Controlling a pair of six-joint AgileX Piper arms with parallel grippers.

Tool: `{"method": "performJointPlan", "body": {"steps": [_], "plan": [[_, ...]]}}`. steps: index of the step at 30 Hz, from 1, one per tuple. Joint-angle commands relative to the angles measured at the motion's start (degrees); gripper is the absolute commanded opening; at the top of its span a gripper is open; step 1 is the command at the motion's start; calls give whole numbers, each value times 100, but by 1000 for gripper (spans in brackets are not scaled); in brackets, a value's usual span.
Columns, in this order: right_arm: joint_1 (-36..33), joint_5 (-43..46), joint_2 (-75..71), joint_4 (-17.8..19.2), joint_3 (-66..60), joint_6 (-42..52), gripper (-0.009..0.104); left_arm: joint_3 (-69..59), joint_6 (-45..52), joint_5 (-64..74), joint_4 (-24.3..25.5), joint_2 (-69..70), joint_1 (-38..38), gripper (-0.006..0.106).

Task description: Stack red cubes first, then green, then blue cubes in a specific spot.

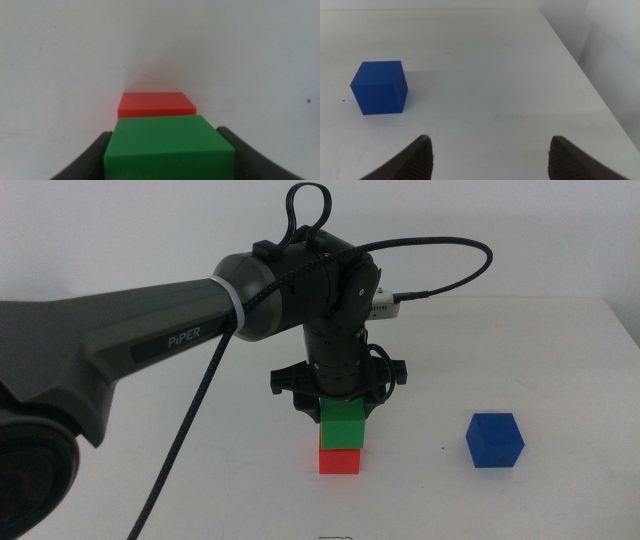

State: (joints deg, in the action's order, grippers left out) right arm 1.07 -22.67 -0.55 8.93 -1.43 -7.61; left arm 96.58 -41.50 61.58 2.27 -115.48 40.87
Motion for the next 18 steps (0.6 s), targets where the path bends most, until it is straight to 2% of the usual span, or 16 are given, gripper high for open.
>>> {"method": "performJointPlan", "body": {"steps": [1,13,14,18], "plan": [[35,409,-127,85,79,70,59,184,-81,-164,0,323,33,-1],[35,409,-127,85,79,70,59,179,-47,-208,5,162,33,-1],[35,409,-127,85,79,70,59,179,34,-208,92,162,33,12],[35,409,-127,85,79,70,59,179,158,-208,148,162,33,24]]}}
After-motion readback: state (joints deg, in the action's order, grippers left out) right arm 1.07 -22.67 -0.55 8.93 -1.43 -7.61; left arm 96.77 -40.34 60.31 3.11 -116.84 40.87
